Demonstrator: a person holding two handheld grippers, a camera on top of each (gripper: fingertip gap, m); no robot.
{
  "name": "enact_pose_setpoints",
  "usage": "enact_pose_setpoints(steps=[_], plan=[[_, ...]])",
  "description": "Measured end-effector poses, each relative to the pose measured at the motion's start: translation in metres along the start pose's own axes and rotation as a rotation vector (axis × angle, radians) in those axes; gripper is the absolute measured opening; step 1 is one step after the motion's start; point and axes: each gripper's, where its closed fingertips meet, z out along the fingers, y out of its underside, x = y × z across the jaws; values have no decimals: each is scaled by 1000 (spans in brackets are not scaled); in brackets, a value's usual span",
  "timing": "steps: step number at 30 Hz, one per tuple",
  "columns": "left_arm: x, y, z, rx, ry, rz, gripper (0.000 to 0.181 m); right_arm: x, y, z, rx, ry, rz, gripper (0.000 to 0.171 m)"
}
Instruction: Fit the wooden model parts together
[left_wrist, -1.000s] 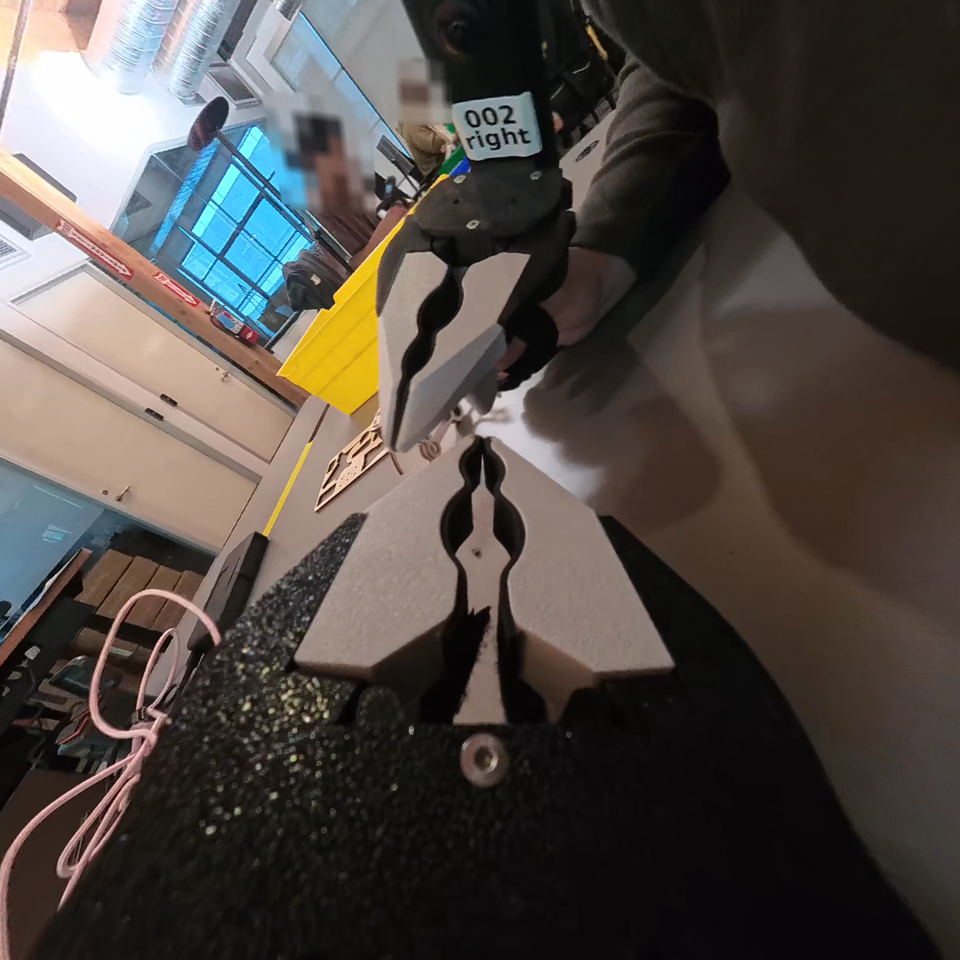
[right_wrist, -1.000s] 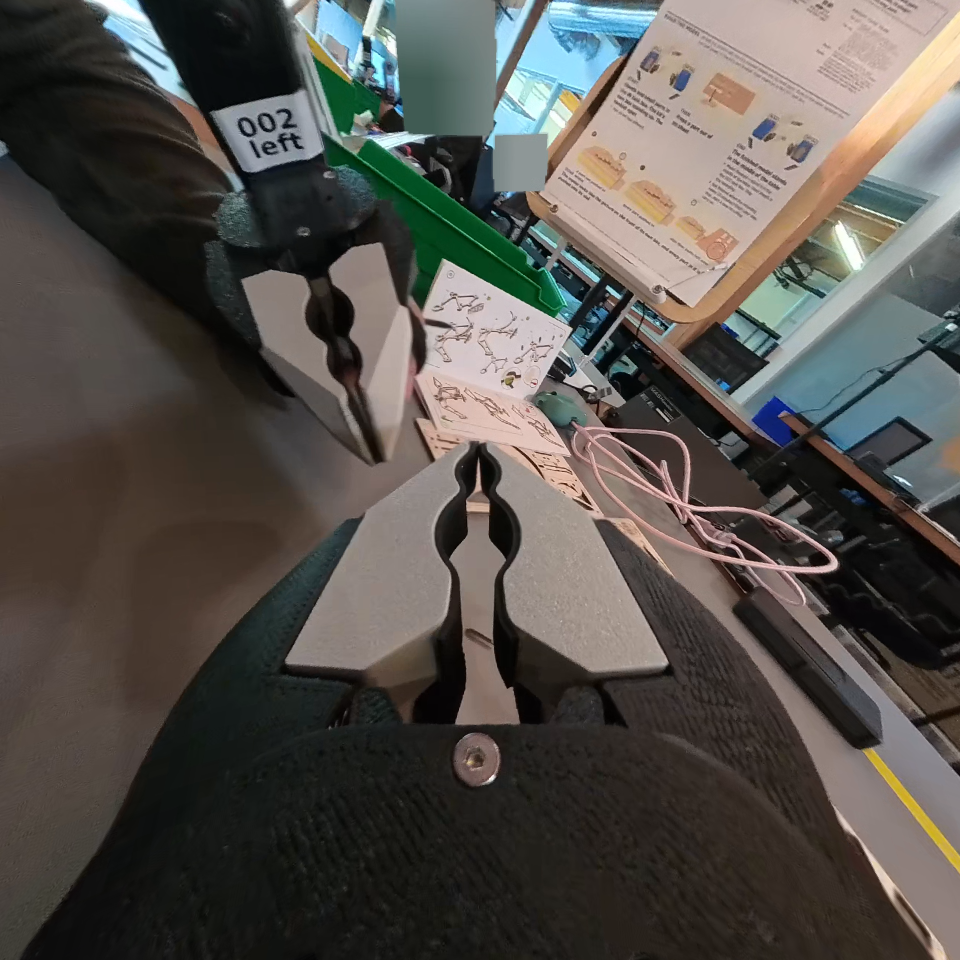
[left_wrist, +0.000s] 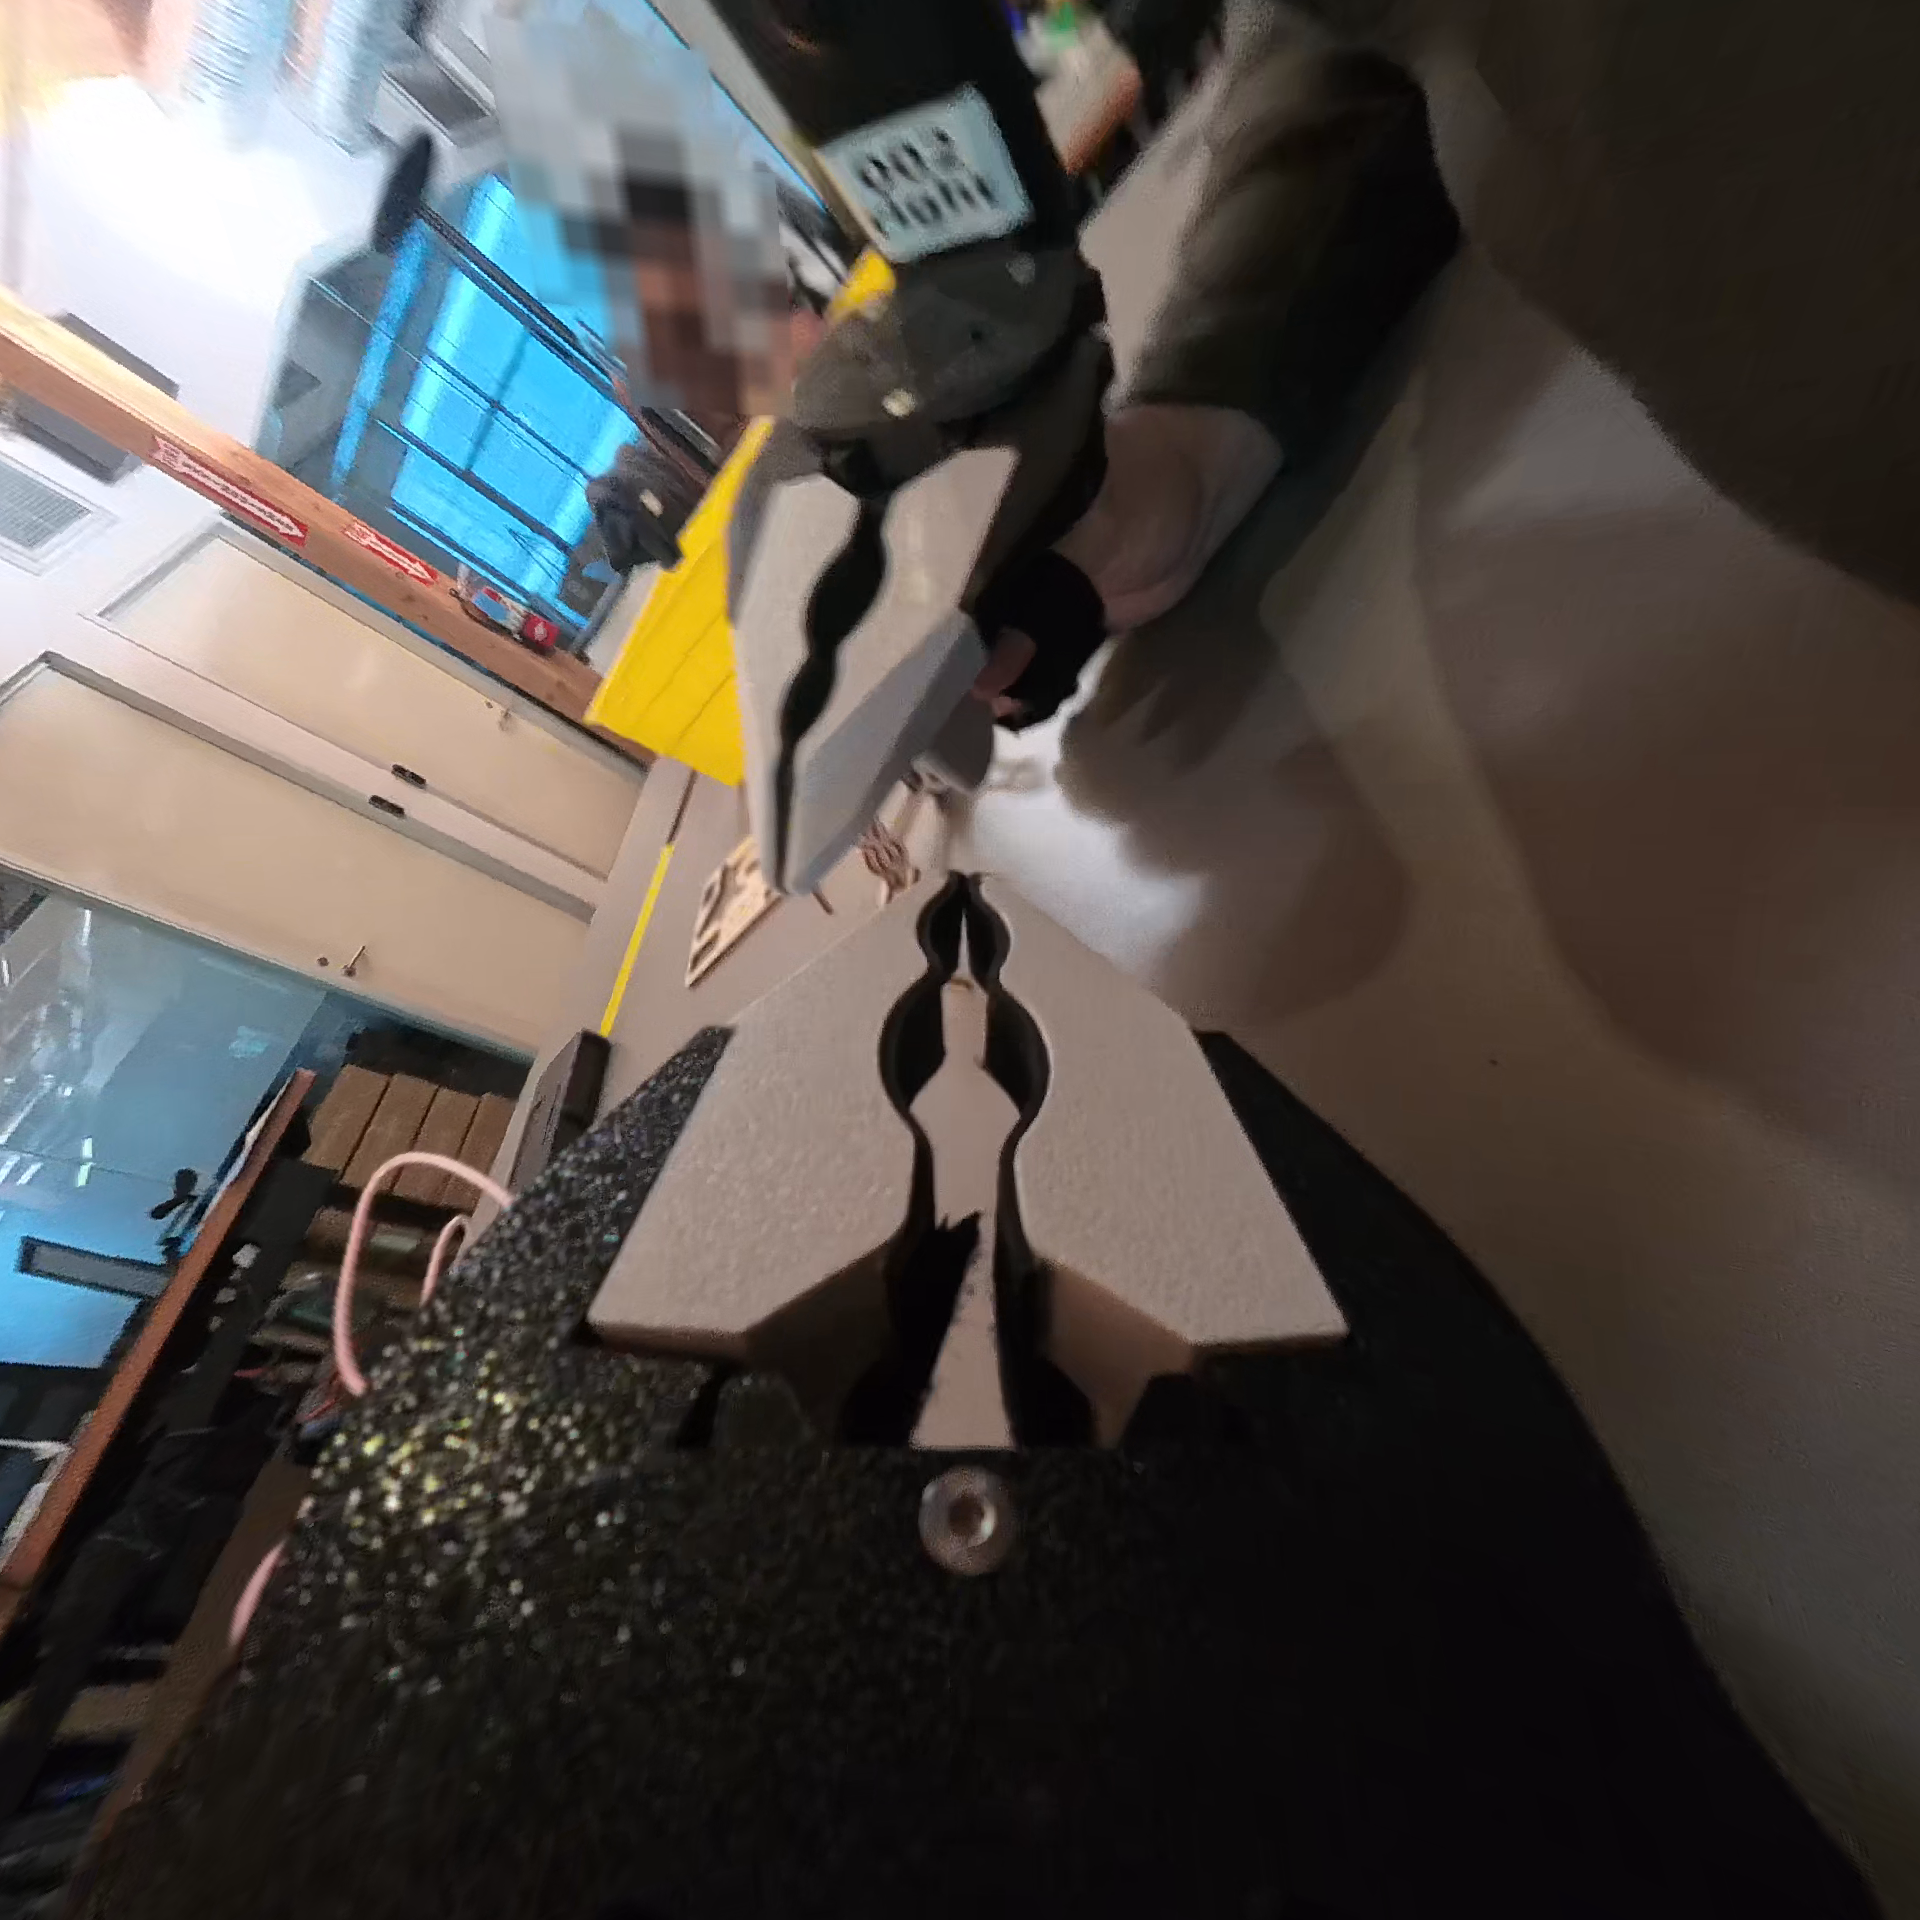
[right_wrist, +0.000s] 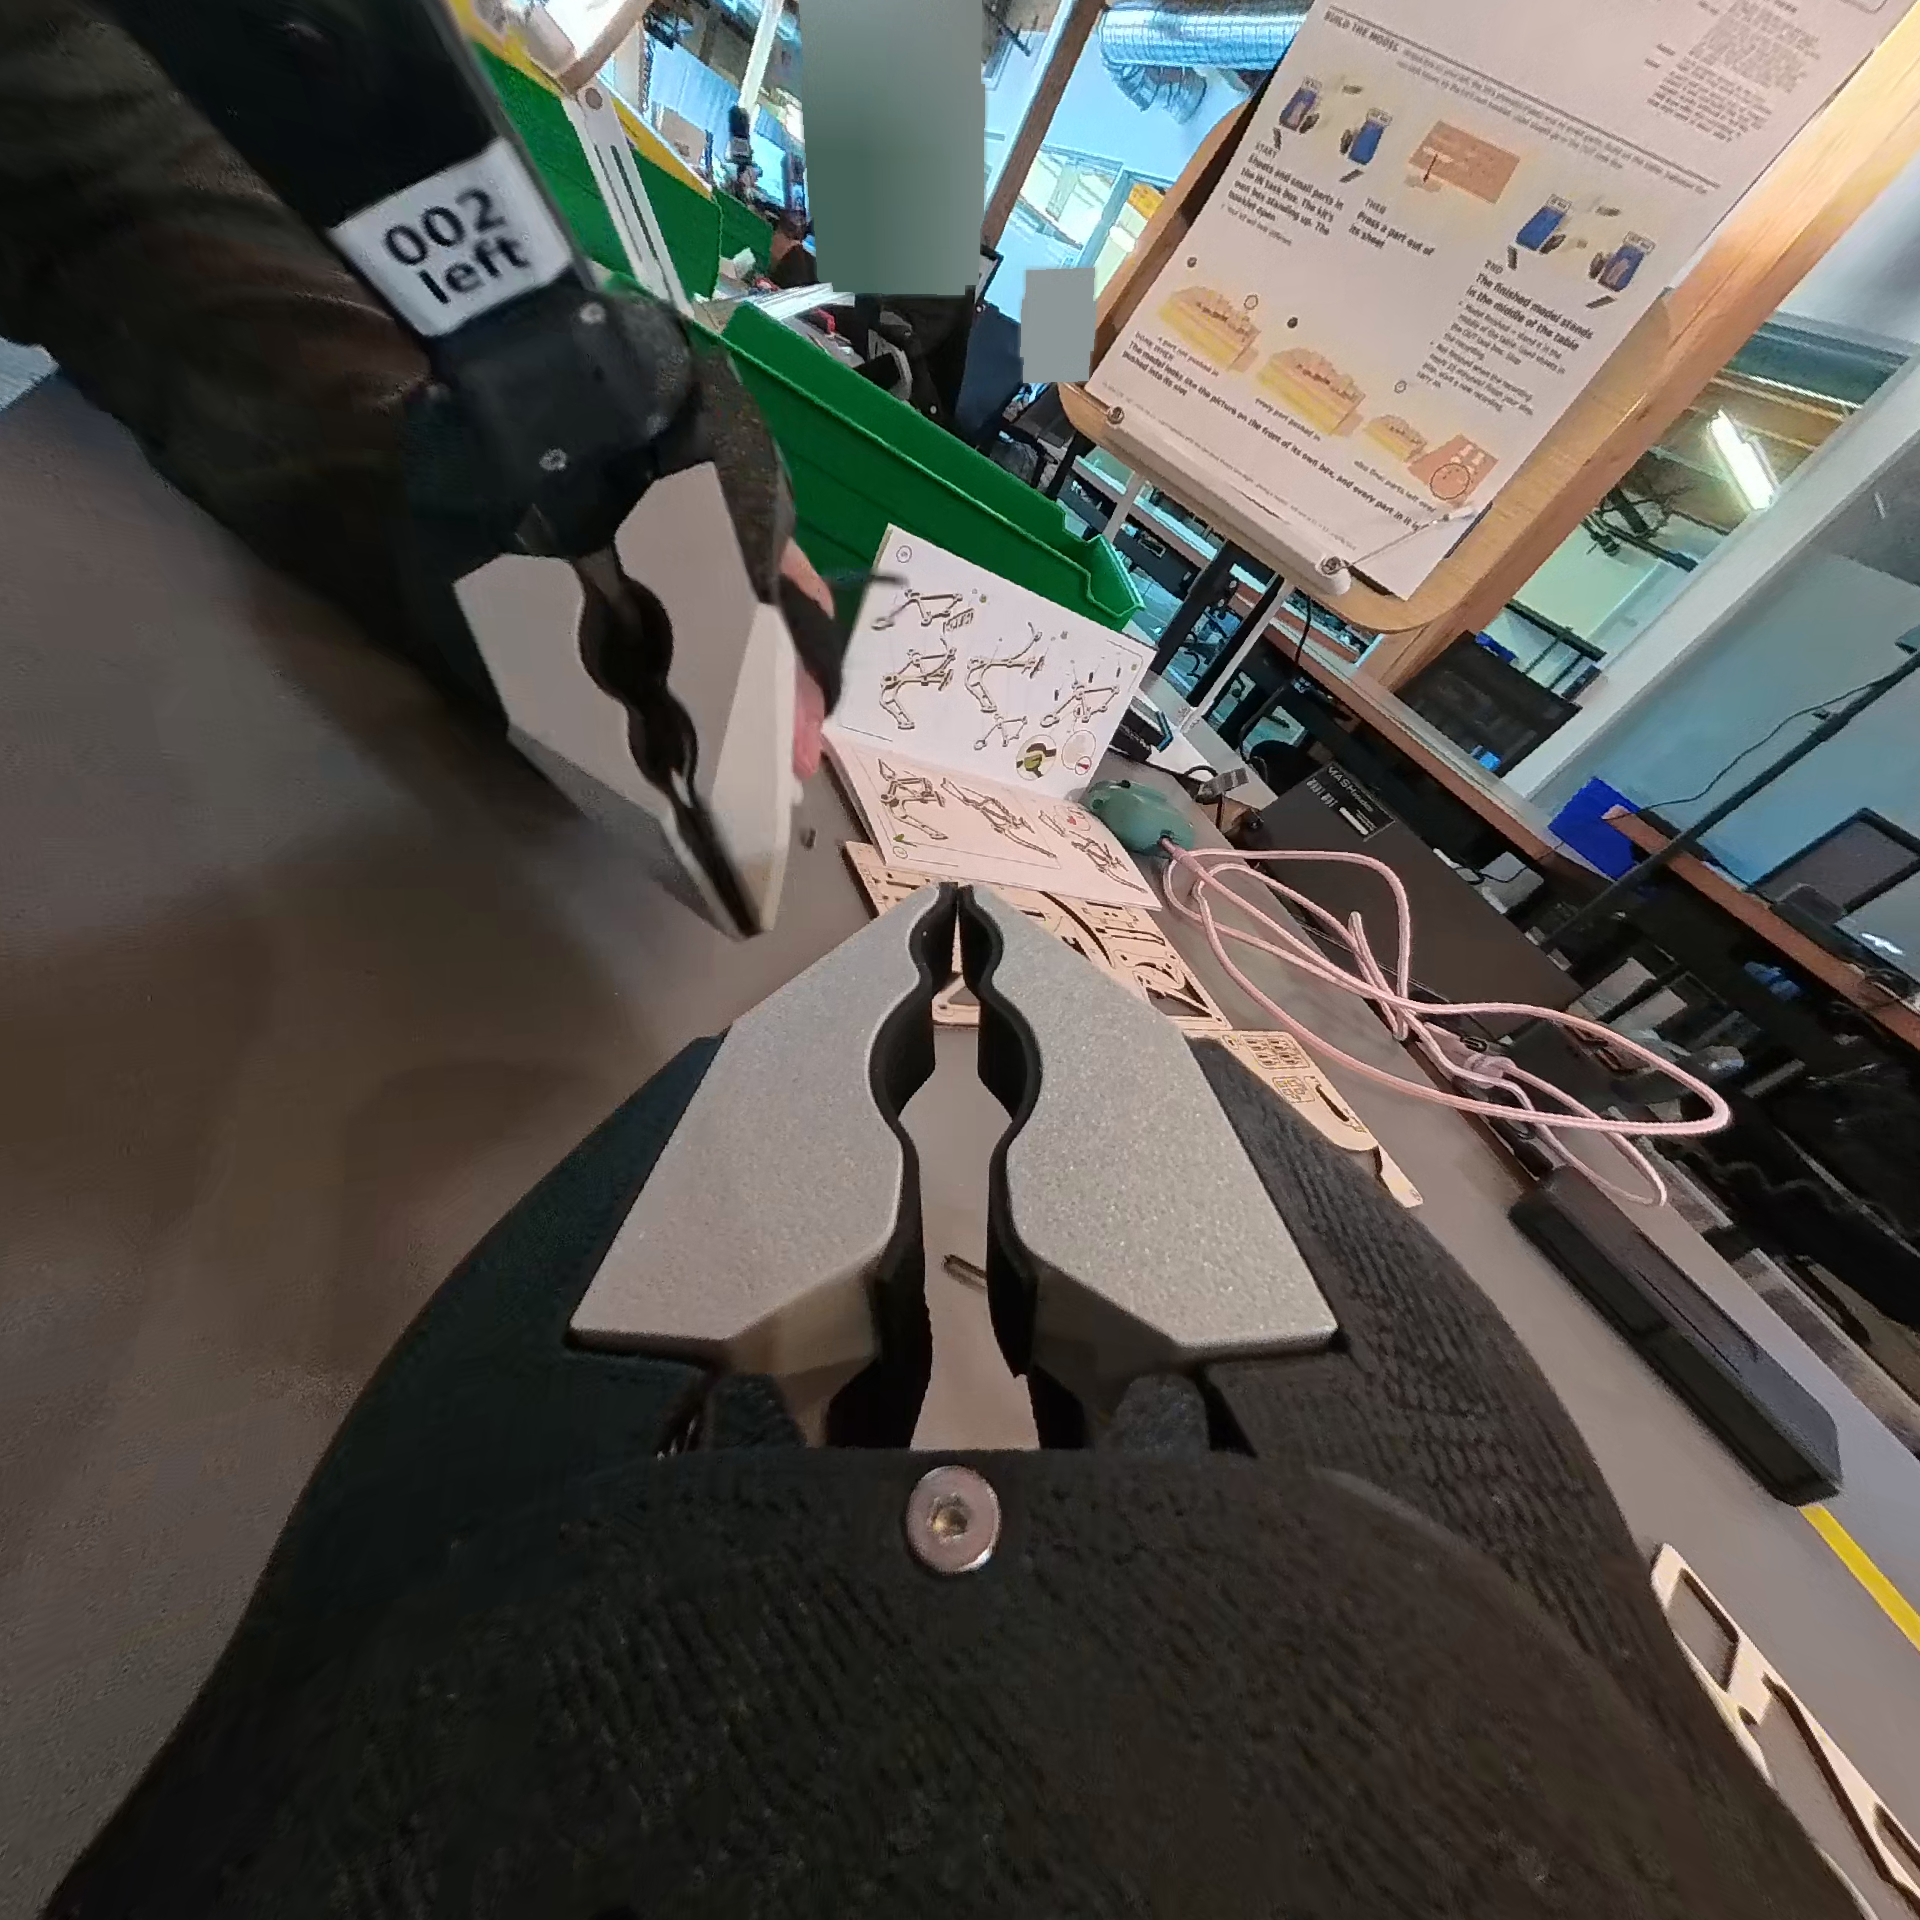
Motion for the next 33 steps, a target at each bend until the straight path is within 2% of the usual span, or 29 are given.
enact_pose_setpoints(steps=[3,6,8,11,15,18,22,27,31,33], plan=[[2,13,-3,-144,-8,77,0,0,-1,-1,10,0,5,0],[-8,45,-17,-342,-26,-35,0,1,-3,-3,26,2,16,0],[-19,70,-34,-475,-64,-128,14,1,-4,-3,34,0,25,0],[-34,101,-68,-689,-114,-146,26,0,-6,-4,42,-6,28,0],[-45,116,-105,-878,-113,-102,29,-2,-7,-5,49,-12,23,0],[-42,127,-119,-981,-42,-86,34,-3,-8,-6,53,-19,28,0],[-41,151,-147,-1212,78,127,53,-3,-8,-7,60,-29,45,0],[-47,144,-161,-1229,154,411,76,-2,-9,-8,70,-36,79,0],[-57,147,-166,-1247,215,643,63,1,-8,-8,74,-34,108,0],[-58,152,-167,-1264,242,699,47,2,-8,-8,76,-32,115,0]])
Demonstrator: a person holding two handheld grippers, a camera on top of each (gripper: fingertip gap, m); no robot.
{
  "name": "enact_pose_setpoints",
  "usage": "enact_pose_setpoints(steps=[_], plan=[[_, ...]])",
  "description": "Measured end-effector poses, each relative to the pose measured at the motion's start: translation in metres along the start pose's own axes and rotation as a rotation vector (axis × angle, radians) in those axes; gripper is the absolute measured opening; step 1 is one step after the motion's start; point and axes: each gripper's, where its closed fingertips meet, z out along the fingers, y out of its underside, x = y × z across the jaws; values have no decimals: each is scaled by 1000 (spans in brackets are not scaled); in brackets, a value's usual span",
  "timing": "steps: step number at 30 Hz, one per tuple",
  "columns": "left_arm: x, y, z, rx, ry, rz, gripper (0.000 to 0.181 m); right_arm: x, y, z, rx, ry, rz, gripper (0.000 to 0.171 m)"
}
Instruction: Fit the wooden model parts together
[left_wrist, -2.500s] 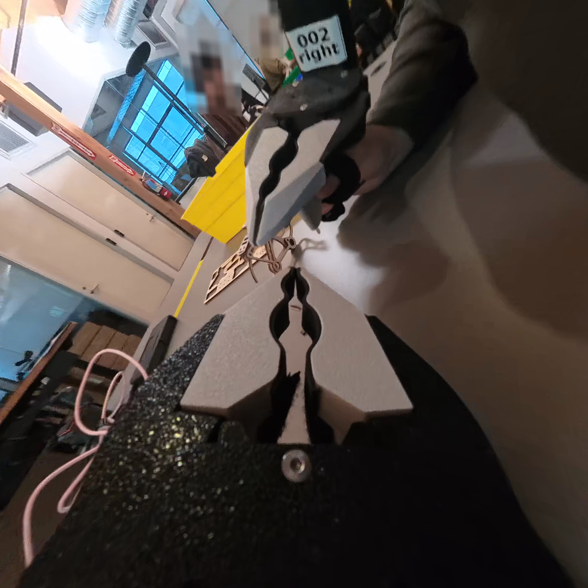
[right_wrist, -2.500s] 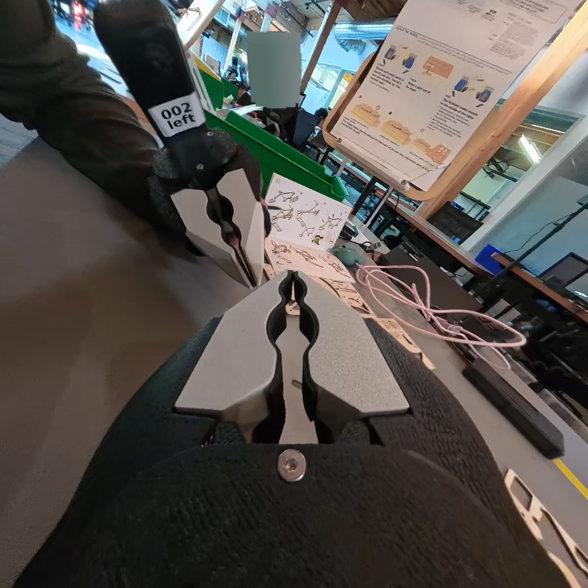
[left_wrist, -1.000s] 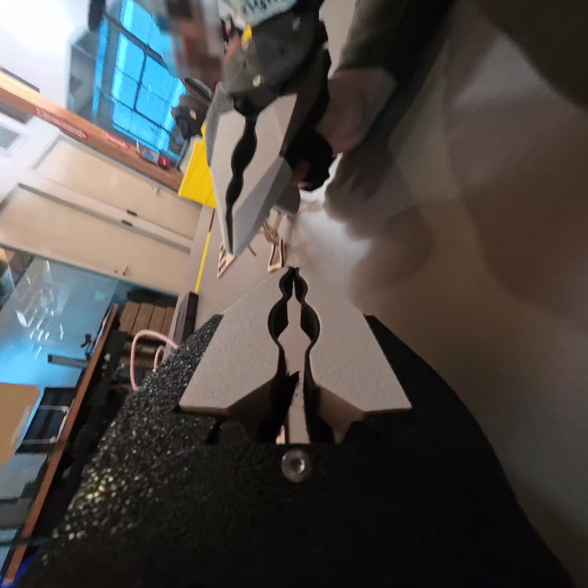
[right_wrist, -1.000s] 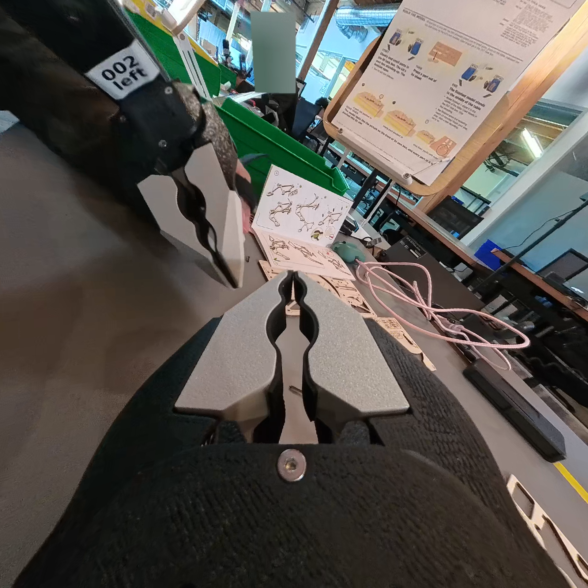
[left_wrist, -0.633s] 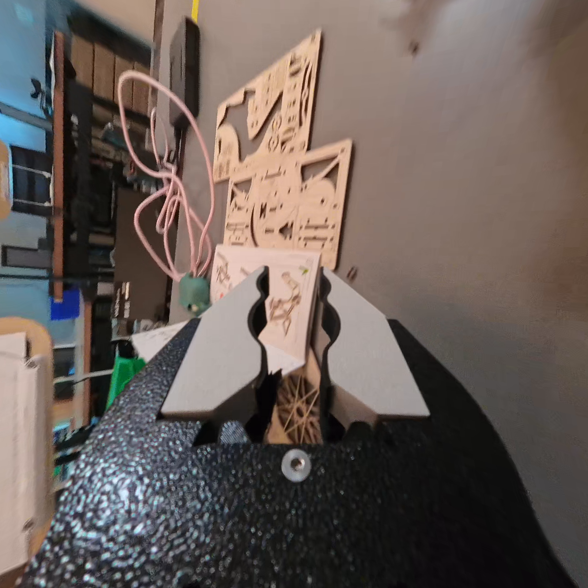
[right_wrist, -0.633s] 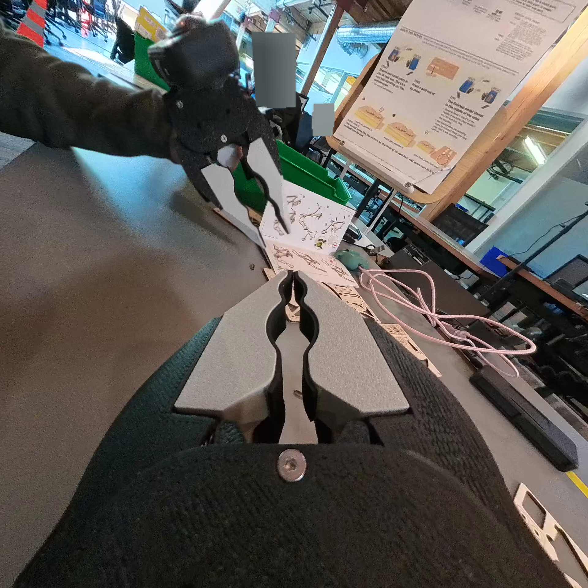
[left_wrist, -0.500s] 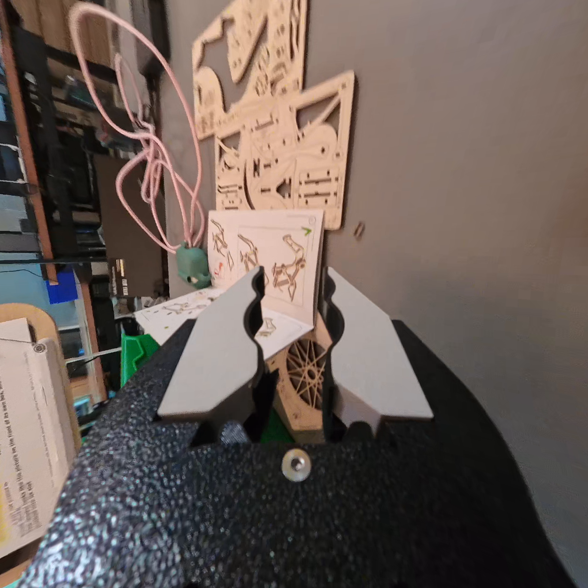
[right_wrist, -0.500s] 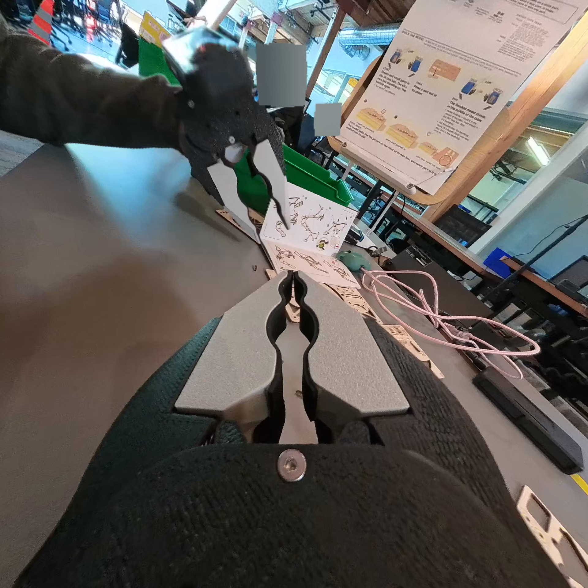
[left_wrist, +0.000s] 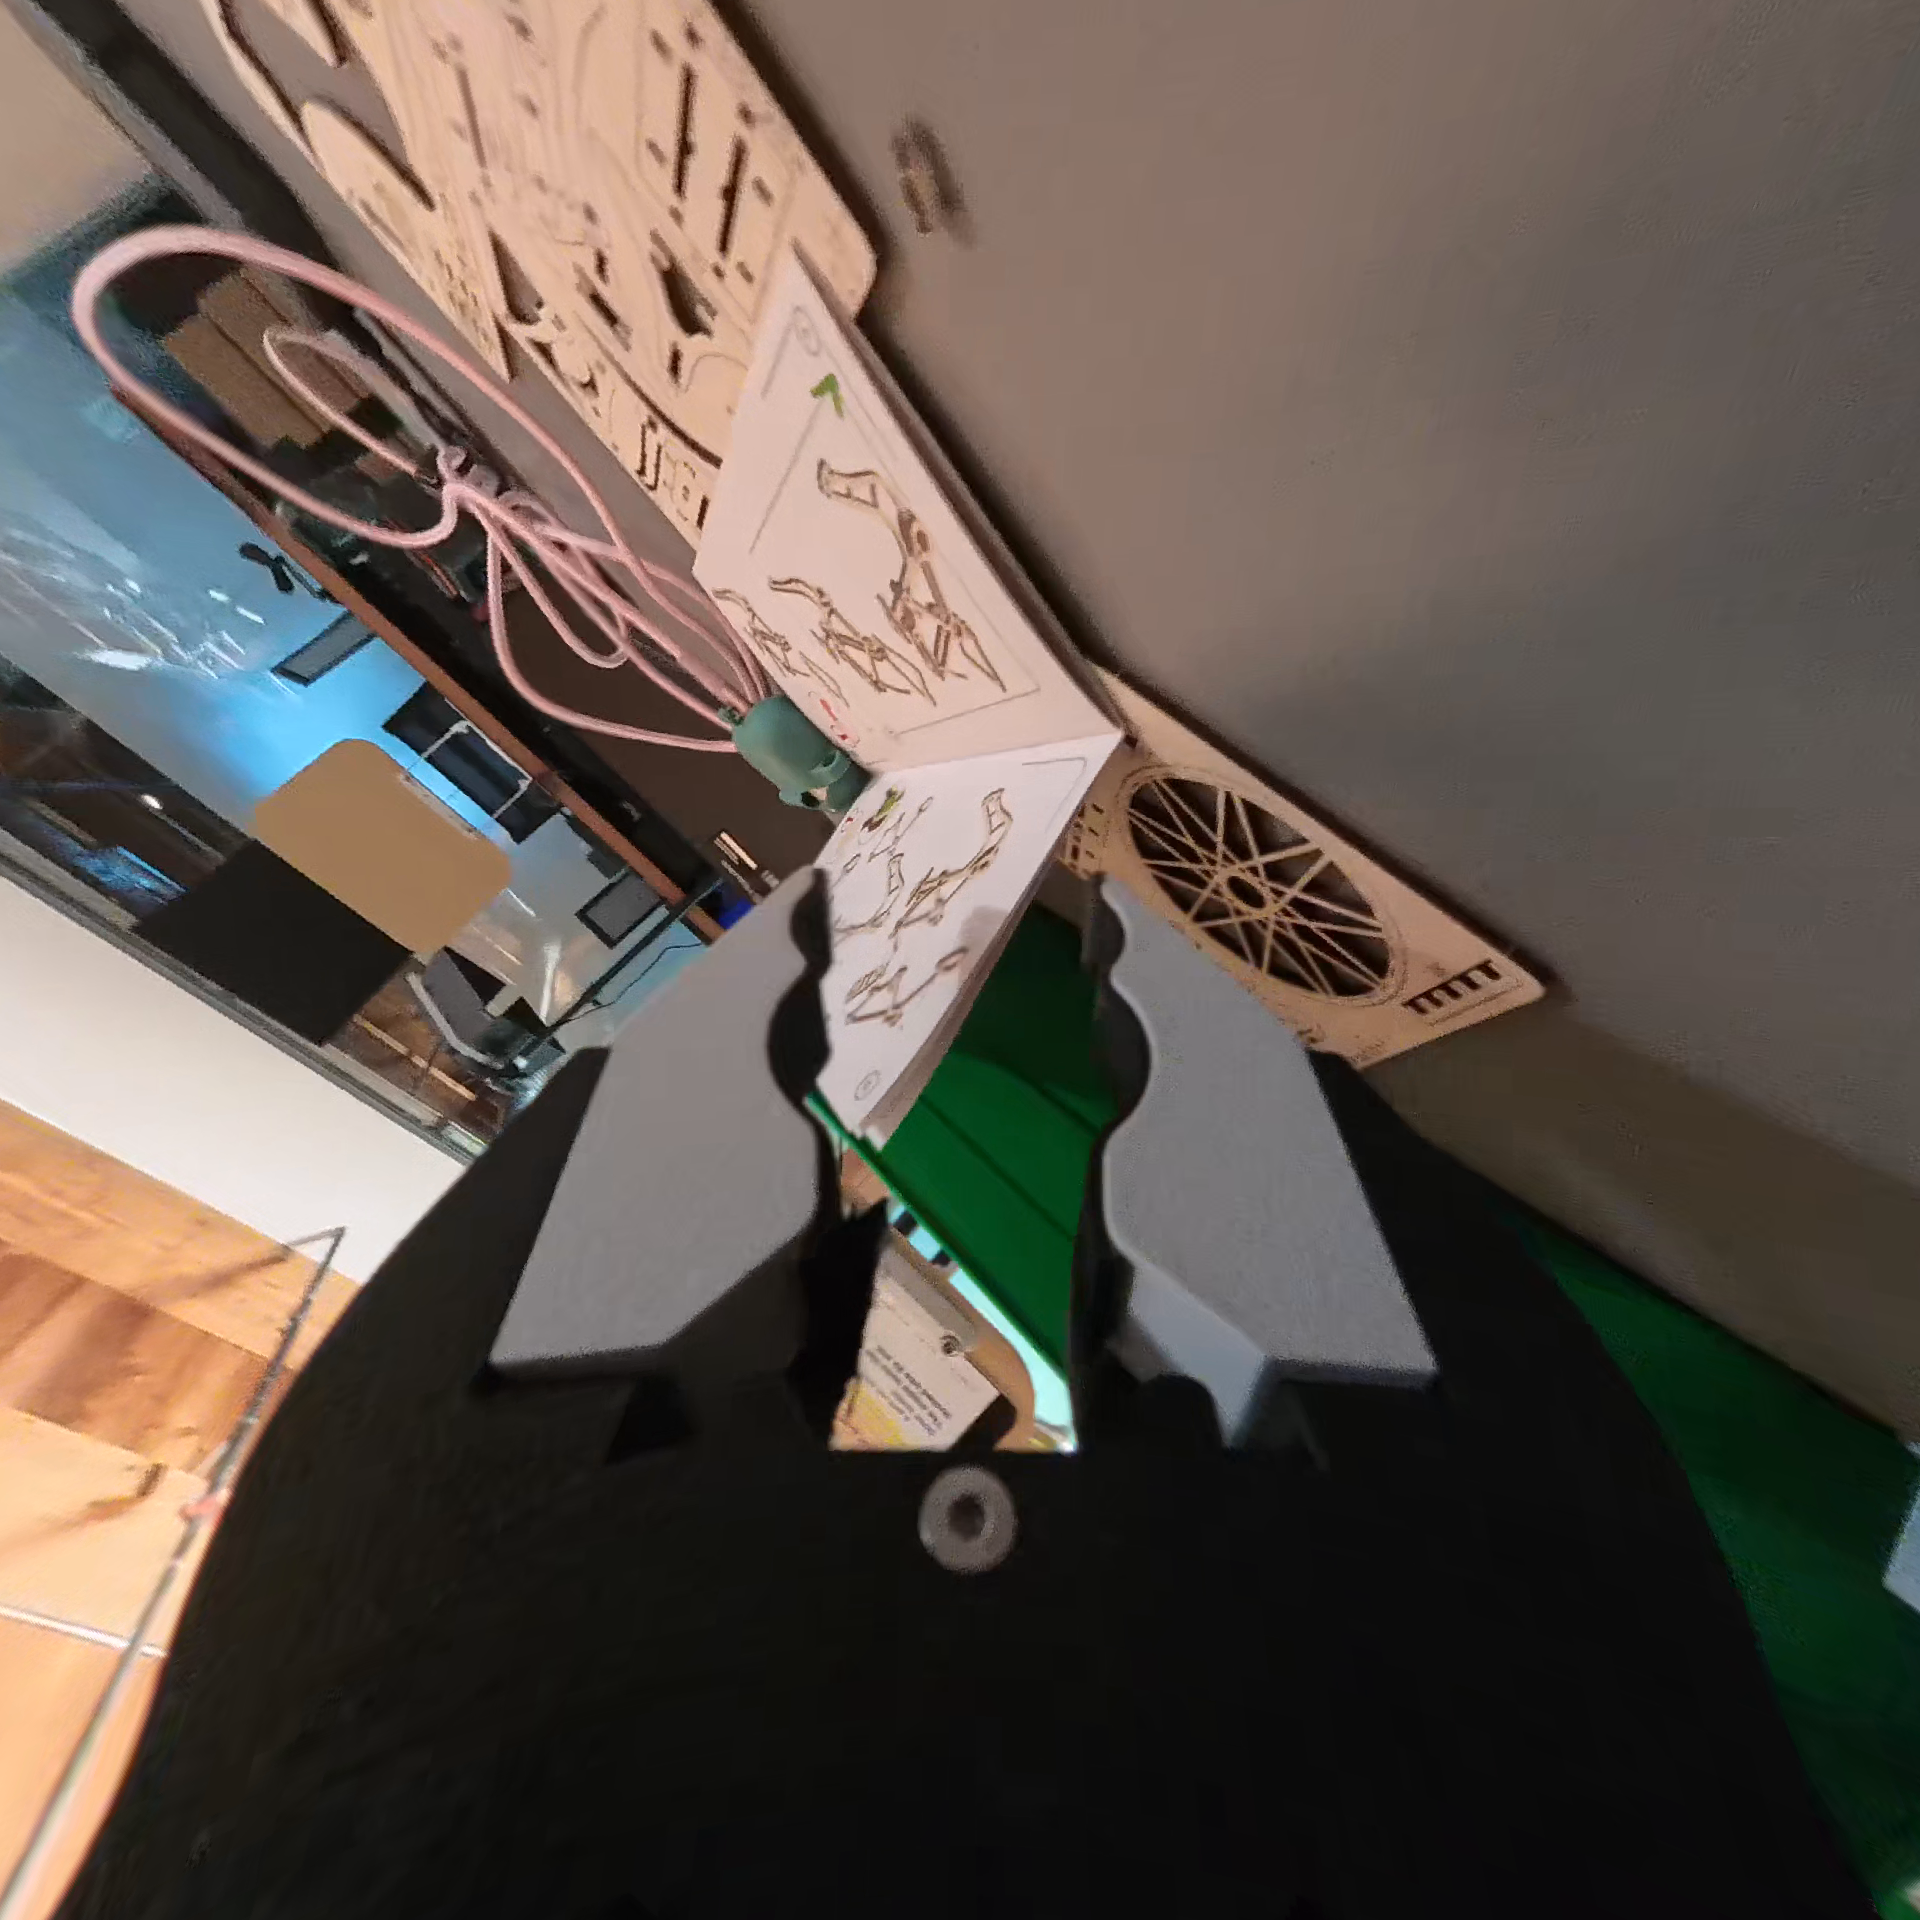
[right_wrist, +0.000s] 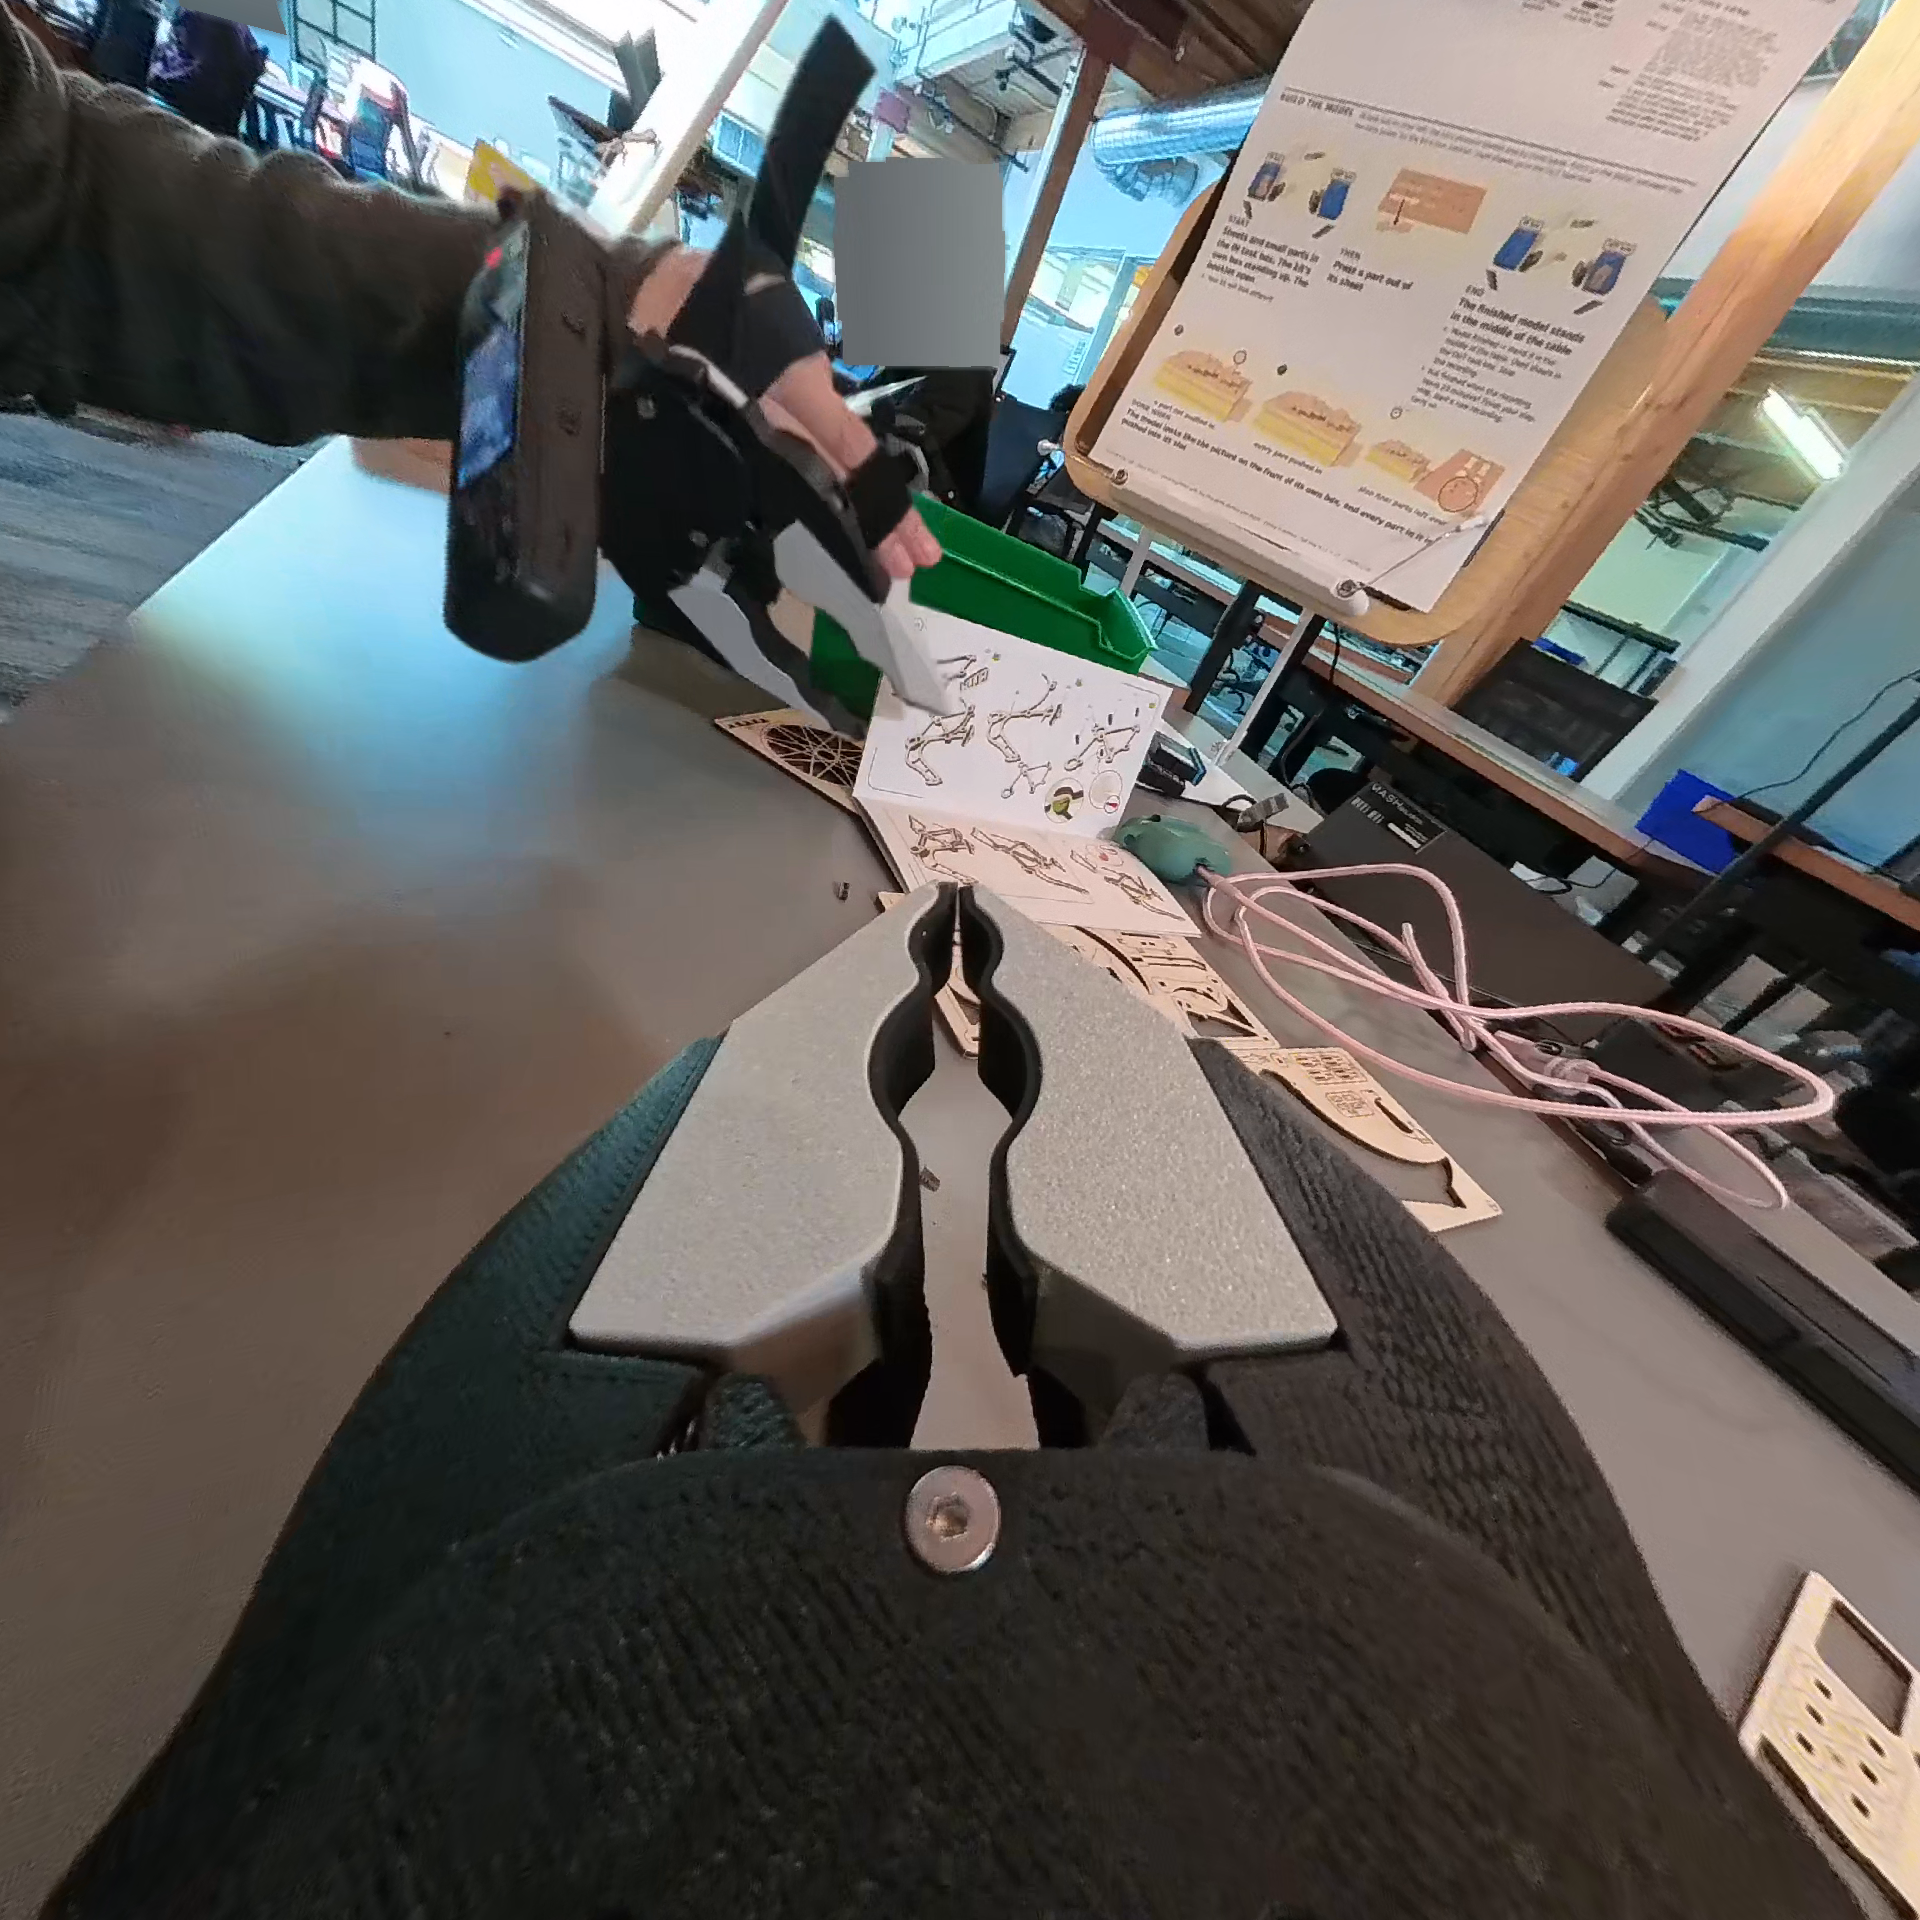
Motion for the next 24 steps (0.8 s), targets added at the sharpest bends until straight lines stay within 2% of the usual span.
enact_pose_setpoints(steps=[1,7,9,11,16,24], plan=[[2,-2,1,6,3,25,41,1,0,0,2,2,3,0],[12,8,11,-65,49,-10,34,3,-5,-4,23,16,12,0],[13,12,11,-105,32,28,0,3,-7,-6,32,15,32,0],[4,6,4,-116,-48,55,0,4,-9,-8,42,12,81,0],[5,-21,-35,-104,-75,-126,0,11,-16,-15,76,40,134,0],[34,-76,-104,-80,-73,-230,0,-16,-29,-14,55,12,-77,0]])
